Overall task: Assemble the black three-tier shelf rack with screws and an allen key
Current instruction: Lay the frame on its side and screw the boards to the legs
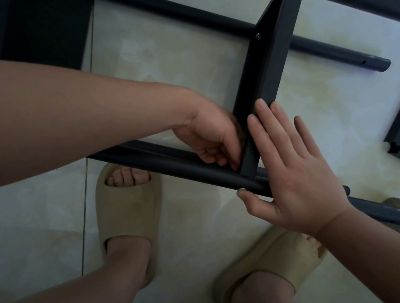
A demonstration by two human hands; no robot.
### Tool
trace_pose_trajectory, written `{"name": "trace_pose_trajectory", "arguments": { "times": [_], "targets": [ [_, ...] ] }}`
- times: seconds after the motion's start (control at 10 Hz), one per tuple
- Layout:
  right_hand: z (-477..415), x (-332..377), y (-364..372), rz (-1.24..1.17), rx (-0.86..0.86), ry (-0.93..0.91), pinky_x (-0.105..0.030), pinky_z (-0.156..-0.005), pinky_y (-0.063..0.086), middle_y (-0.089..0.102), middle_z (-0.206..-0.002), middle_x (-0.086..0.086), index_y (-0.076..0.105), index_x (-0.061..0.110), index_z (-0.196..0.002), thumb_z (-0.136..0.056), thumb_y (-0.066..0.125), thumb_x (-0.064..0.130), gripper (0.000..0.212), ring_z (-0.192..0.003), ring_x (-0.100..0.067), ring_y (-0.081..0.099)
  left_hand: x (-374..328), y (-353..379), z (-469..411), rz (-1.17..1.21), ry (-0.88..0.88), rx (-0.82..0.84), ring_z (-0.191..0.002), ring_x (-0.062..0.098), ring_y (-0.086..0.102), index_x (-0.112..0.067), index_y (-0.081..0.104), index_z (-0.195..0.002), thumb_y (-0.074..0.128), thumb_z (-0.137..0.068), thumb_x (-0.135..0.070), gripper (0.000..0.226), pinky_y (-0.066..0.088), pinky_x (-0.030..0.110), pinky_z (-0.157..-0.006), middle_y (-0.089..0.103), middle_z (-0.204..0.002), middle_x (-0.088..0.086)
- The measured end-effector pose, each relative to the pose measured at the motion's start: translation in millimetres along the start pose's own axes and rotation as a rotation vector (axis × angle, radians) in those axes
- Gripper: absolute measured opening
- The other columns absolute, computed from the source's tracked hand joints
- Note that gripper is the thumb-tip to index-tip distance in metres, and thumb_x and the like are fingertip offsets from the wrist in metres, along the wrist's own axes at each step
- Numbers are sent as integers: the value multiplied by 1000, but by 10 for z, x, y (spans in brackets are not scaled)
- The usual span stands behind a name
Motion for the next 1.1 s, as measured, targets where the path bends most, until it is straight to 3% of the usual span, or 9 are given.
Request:
{"name": "trace_pose_trajectory", "arguments": {
  "times": [0.3, 0.4, 0.5, 0.7, 1.1],
  "targets": [
    [3, -4, 2, -5, -2, 0, -59, -122, 21, 9, -169, -14, 18, 5, -161, -90, 47, 62, 95, -157, -30, 6, 23, -27, 17, 11, 0, 7, -72, 11, 55, -16, 67, -86, 59, -92, -2, 17, 43, 25, -71, 65, -72, -5],
    [5, -8, 5, -5, 1, 2, -60, -122, 21, 9, -170, -14, 18, 4, -161, -90, 47, 62, 95, -157, -30, 6, 76, -47, 26, -23, -78, 5, -77, 11, 57, -21, 70, -94, 59, -94, -15, 12, 44, 27, -76, 69, -86, -6],
    [5, -7, 3, -7, 3, 1, -59, -122, 21, 9, -170, -14, 18, 5, -161, -90, 48, 61, 95, -157, -30, 6, 70, -51, 9, -69, -69, -40, -73, 11, 54, -20, 71, -93, 62, -92, -18, 9, 43, 26, -72, 69, -86, -5],
    [1, -2, 0, -10, 5, 3, -59, -122, 21, 9, -169, -14, 19, 4, -161, -90, 48, 61, 95, -157, -30, 6, 28, -17, -1, -23, -2, -39, -66, 10, 52, -17, 70, -82, 64, -90, -6, 14, 38, 24, -66, 66, -70, -5],
    [1, -5, 2, -4, 12, 2, -59, -122, 22, 9, -169, -14, 19, 4, -161, -90, 47, 62, 95, -157, -30, 6, 7, -6, 23, -9, 7, -29, -69, 10, 52, -15, 67, -85, 61, -91, -2, 16, 40, 23, -68, 65, -71, -5]
  ]
}}
Point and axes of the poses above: each hand's wrist, its own z-axis away from the middle knuckle, its own y-axis out of the palm, x = y × z, the point moved 6 cm from there along -z, towards the middle knuckle
